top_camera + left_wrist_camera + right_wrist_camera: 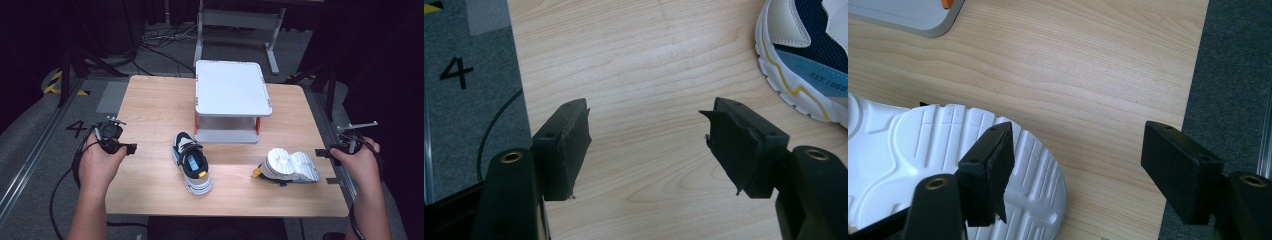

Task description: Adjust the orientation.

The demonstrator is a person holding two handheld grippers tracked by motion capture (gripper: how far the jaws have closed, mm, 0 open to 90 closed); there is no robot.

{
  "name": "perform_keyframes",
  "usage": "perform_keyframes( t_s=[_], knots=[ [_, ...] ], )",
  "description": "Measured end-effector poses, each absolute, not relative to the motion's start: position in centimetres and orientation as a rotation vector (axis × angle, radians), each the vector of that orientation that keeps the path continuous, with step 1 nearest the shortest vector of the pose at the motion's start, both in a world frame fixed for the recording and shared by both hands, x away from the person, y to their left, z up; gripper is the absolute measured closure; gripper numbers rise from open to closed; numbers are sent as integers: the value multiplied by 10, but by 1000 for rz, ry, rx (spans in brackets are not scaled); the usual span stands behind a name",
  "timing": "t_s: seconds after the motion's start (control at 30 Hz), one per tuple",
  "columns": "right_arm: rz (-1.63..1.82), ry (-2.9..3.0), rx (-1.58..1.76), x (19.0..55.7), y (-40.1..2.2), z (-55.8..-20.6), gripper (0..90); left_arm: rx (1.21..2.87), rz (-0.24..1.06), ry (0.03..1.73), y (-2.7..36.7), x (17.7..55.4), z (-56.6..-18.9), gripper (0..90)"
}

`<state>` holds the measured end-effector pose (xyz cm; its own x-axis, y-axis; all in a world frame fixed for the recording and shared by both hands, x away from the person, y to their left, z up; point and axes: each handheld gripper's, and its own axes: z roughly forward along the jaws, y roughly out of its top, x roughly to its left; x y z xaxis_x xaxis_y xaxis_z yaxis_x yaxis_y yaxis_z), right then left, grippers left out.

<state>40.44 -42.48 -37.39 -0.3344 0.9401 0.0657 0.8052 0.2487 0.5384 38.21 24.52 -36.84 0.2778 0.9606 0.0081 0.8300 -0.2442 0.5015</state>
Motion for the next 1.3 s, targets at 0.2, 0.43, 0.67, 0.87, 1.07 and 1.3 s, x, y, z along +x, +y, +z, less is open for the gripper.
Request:
perform_keyframes(
  t_s=[0.2, 0.43, 0.67, 0.87, 1.07, 1.3],
  knots=[
    [714, 2247, 1630, 403, -426, -374, 288, 2124, 406, 1643, 241, 380, -363, 334],
    [704, 2249, 1639, 403, -422, -373, 273, 2131, 378, 1679, 241, 377, -357, 344],
    [682, 2260, 1648, 405, -420, -374, 273, 2102, 357, 1684, 240, 372, -353, 380],
    [682, 2268, 1628, 405, -416, -374, 272, 2080, 344, 1582, 228, 366, -338, 388],
    [677, 2266, 1623, 401, -417, -374, 267, 2161, 352, 1514, 209, 365, -326, 338],
    [664, 2292, 1597, 401, -409, -374, 262, 2312, 350, 1416, 169, 367, -319, 259]
  ],
)
